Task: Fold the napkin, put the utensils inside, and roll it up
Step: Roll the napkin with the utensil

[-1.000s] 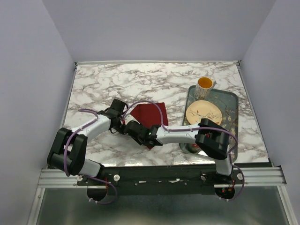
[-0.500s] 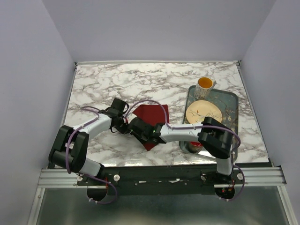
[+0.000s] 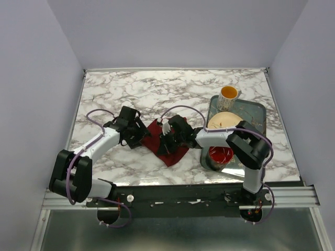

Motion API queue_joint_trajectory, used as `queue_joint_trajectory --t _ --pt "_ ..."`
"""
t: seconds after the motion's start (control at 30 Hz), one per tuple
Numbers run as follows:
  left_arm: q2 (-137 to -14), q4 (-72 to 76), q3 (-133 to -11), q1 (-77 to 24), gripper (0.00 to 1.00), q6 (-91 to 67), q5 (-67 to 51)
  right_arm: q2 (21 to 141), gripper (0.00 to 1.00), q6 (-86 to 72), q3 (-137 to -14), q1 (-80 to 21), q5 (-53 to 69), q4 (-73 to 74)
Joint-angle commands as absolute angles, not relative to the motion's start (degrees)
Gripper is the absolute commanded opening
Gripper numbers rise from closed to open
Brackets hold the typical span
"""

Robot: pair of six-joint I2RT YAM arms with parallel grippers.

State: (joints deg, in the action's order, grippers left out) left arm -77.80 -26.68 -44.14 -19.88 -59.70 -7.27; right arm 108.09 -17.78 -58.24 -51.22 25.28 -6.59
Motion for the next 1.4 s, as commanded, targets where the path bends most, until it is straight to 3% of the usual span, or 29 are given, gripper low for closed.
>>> queue_joint_trajectory --t 0.0,0.4,0.6,0.63,0.73,1.37 --pt "-73.8 -26.9 -43.6 -19.6 0.78 -56.2 -6.7 113.6 0.00 -22.1 -55.5 -47.9 44.5 -15.1" --pt "-68.7 -28.4 -42.5 -16.1 0.71 -51.2 -7.4 122.2 0.00 -14.2 -67.8 -46.2 58.6 -8.9" --pt "-79.0 -24.9 -46.3 -16.0 0.50 -48.5 -15.2 121.9 0.01 -10.7 -67.9 -46.2 58.7 -5.2" --pt "-82.3 -24.7 -47.2 -16.1 0.43 -48.3 -15.7 121.8 0.00 -10.0 -67.9 -46.2 58.7 -4.4" --pt "-84.9 -22.6 -46.8 -16.0 0.37 -48.1 -15.6 121.6 0.01 -7.9 -68.5 -46.2 58.2 -1.9" --pt "-92.3 -14.2 -38.7 -9.6 0.32 -49.9 -13.8 116.6 0.01 -6.6 -65.3 -46.3 49.5 2.4"
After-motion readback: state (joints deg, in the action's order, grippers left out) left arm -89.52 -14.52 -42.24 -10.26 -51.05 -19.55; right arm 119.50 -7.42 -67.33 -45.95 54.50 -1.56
